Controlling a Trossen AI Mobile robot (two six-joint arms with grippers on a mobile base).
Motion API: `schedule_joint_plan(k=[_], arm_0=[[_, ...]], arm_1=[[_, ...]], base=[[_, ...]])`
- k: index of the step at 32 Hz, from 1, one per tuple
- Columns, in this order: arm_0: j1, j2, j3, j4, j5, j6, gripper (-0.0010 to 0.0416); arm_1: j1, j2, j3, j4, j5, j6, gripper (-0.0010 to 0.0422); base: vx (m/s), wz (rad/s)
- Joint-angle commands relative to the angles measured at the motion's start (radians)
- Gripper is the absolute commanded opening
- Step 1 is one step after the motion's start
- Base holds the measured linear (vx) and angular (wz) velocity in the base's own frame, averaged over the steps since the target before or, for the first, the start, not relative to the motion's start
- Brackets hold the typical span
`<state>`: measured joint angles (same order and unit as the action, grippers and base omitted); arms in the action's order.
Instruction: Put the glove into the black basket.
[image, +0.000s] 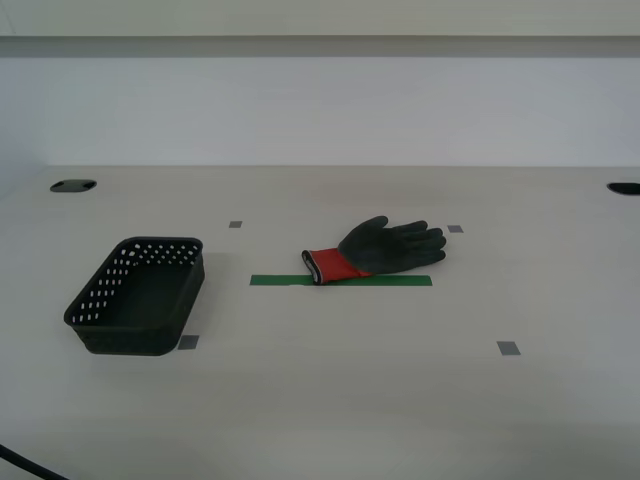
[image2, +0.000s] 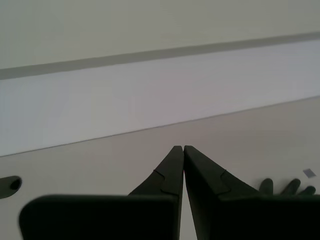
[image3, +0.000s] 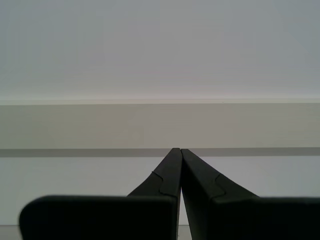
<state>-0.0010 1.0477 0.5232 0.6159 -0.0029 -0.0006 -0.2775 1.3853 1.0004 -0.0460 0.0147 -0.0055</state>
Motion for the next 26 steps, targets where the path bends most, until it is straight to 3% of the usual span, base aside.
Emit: schedule_joint_plan(k=[1,6,17,20,22,26], arm_0=[[0.001,0.0,0.001,0.003,0.0,0.0,0.0001],[0.001,0.0,0.001,0.002,0.0,0.0,0.0001],[0.001,0.0,0.001,0.002,0.0,0.0,0.0001],[0.001,0.0,0.001,0.003,0.0,0.0,0.0001],[0.001,0.0,0.001,0.002,0.0,0.0,0.0001],[0.001,0.0,0.001,0.002,0.0,0.0,0.0001]], arm_1=[[-0.062,0.139,0.103,-0.037,0.003,0.051,0.0],[-0.125,0.305,0.224,-0.046,0.003,0.088,0.0],[-0.206,0.707,0.601,-0.27,0.007,0.132,0.0],[-0.221,0.785,0.658,-0.273,0.056,0.13,0.0],[-0.236,0.856,0.711,-0.291,0.124,0.116,0.0],[-0.261,0.951,0.797,-0.354,0.134,0.109,0.0]], base=[[0.0,0.0],[0.0,0.0],[0.0,0.0],[0.0,0.0],[0.0,0.0],[0.0,0.0]])
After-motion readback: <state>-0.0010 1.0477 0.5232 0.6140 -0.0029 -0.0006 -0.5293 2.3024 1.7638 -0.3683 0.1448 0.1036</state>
